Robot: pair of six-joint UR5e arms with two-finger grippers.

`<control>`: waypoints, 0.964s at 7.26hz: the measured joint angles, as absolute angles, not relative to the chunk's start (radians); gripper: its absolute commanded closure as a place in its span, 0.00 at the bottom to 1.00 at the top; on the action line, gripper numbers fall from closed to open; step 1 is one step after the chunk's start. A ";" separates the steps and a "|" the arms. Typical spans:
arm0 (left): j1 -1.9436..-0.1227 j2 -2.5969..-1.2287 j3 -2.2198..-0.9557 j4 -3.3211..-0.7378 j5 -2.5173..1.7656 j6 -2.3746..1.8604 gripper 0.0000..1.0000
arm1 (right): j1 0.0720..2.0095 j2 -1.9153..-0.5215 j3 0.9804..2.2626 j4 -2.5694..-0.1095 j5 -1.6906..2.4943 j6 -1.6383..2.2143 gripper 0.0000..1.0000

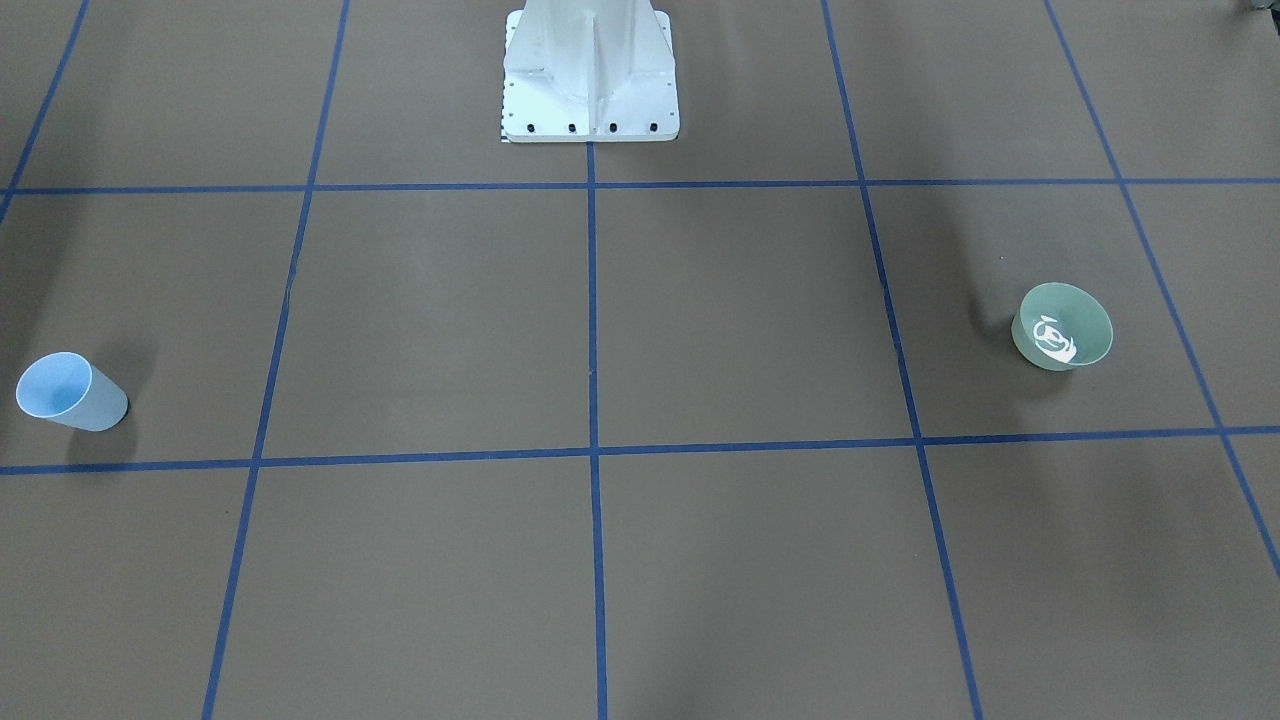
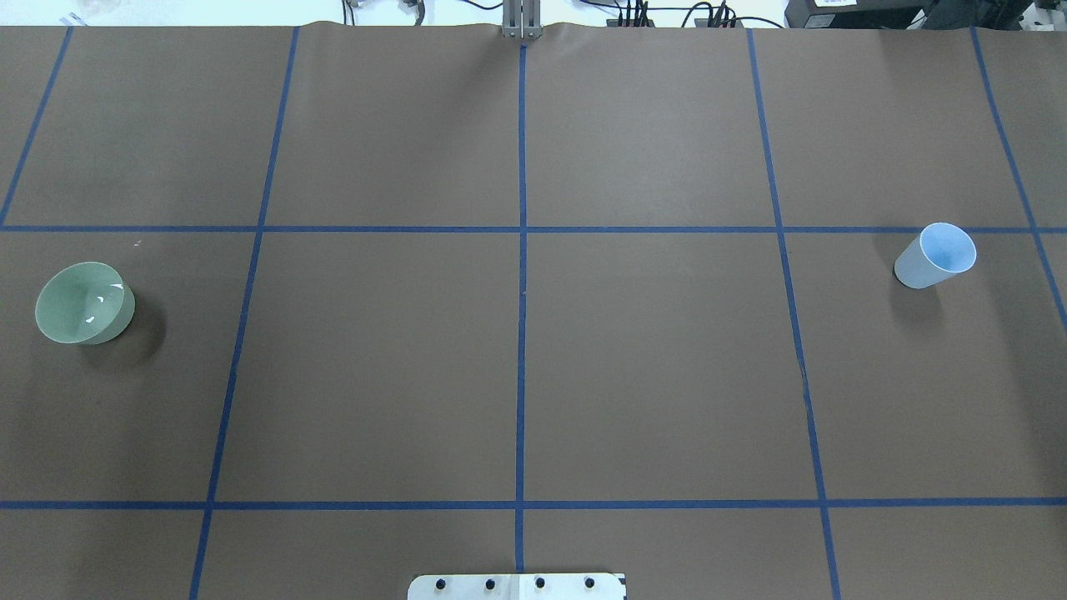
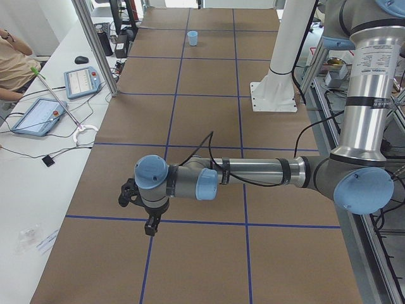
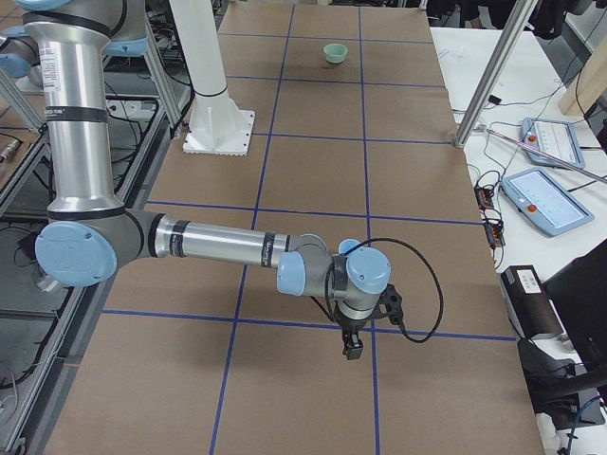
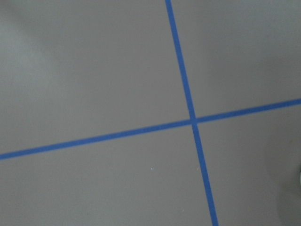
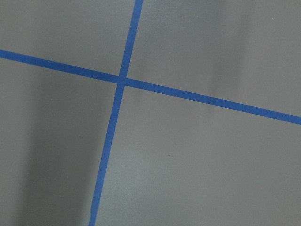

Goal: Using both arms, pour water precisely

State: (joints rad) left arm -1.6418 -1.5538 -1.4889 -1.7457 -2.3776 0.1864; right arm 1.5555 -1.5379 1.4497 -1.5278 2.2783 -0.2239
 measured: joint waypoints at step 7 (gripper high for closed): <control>-1.640 -1.527 -1.478 -1.783 -2.373 0.148 0.00 | 1.555 -1.539 1.448 -1.528 2.278 -0.224 0.01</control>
State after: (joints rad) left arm -1.6398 -1.5269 -1.4779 -1.7834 -2.3729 0.1483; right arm 1.5555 -1.5386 1.4481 -1.5279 2.2780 -0.2243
